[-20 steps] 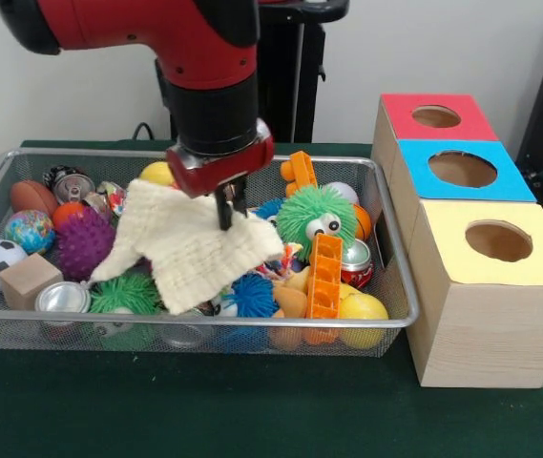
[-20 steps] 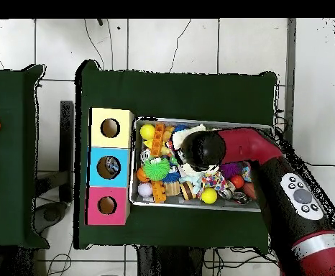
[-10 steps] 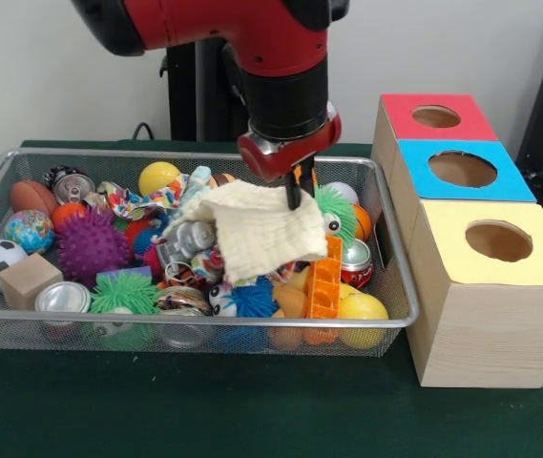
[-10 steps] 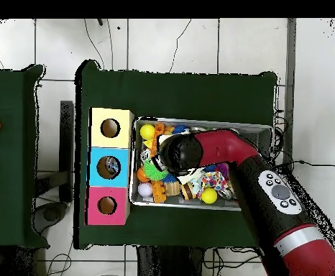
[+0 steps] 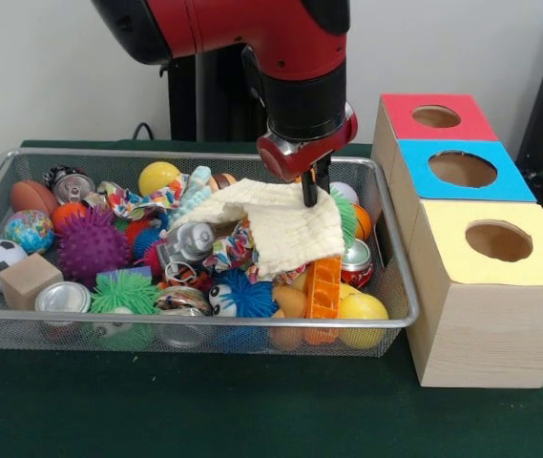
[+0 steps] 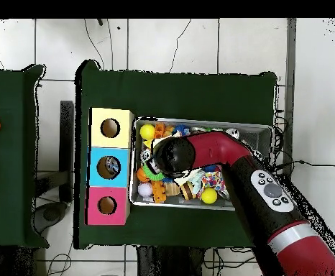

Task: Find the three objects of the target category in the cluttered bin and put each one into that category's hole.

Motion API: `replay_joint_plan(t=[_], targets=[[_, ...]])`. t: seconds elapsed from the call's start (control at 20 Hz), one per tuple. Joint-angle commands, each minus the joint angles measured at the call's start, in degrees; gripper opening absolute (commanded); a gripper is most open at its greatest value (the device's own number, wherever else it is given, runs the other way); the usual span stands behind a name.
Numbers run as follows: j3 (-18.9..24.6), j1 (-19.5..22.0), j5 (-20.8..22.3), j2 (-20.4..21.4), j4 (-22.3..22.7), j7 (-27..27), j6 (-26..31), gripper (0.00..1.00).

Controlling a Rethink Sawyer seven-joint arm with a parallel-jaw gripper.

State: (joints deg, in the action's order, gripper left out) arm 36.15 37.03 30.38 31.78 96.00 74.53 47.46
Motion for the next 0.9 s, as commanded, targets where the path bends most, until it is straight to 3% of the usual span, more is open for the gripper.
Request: replay_joint_plan(t=[0.05,0.4,0.9], targets=[[1.5,1.6,0.5,-1.5,1.4,-1.5,-4.4,0.00],[3.0,1.8,1.5,-2.4,1.8,-2.1,-9.6,0.00],[1.1,0.8,0.0,-1.7,0.4,-1.0,-7.3,0.00]])
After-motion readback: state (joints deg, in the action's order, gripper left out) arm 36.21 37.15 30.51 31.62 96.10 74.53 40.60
